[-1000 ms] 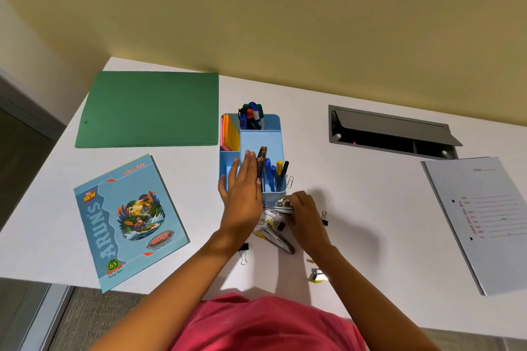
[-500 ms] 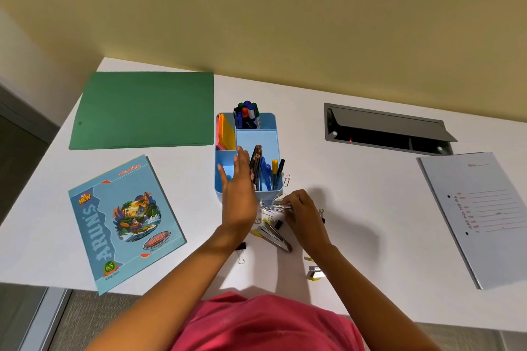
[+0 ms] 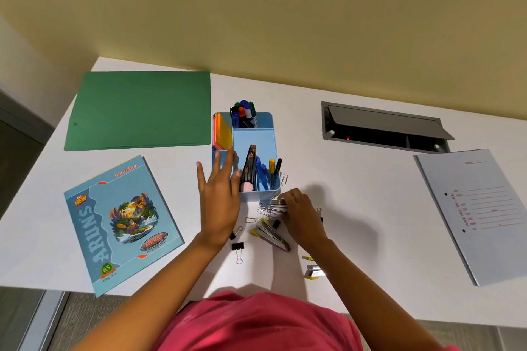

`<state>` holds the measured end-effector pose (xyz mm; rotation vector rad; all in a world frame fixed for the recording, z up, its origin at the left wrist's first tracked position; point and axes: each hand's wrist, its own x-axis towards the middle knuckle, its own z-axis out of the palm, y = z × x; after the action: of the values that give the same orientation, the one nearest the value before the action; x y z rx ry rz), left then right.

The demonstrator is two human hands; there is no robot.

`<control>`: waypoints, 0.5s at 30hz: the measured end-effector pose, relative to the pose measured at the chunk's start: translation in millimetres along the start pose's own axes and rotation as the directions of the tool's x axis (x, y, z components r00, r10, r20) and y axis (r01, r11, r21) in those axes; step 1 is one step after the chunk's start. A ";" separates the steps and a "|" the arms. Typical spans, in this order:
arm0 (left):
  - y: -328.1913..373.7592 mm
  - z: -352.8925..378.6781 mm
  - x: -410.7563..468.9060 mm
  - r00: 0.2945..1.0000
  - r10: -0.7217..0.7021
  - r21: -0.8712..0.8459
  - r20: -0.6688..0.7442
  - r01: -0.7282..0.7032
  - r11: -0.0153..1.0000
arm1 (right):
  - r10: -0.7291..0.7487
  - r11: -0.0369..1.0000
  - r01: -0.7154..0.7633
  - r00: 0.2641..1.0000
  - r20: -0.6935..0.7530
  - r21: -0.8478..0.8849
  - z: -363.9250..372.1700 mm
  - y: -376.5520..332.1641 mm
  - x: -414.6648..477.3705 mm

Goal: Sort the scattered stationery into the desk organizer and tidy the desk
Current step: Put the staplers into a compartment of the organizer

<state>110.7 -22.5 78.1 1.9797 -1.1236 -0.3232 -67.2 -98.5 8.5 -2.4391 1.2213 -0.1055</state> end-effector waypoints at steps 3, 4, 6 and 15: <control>-4.0 -14.2 -14.5 0.999 0.010 -0.191 -0.045 -0.019 0.981 | 0.004 0.999 -0.005 1.000 -0.029 -0.041 -2.0 -3.2 2.1; -5.6 -18.6 -19.0 0.998 0.013 -0.209 -0.056 -0.025 0.978 | 0.000 0.998 -0.002 0.999 -0.045 -0.056 -3.0 -4.3 1.7; -8.7 -25.0 -26.1 0.997 0.018 -0.174 -0.071 -0.031 0.984 | -0.037 0.995 0.026 0.993 -0.115 -0.096 -5.3 -4.6 -0.7; -21.9 -36.2 -45.2 0.997 -0.059 -0.171 -0.051 0.049 0.984 | -0.091 0.971 0.154 0.945 -0.314 0.181 -40.0 -40.3 -33.4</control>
<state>118.6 38.9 77.0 1.8594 -0.9759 -0.3777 -67.2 -63.9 64.5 -2.3741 1.1124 -0.6337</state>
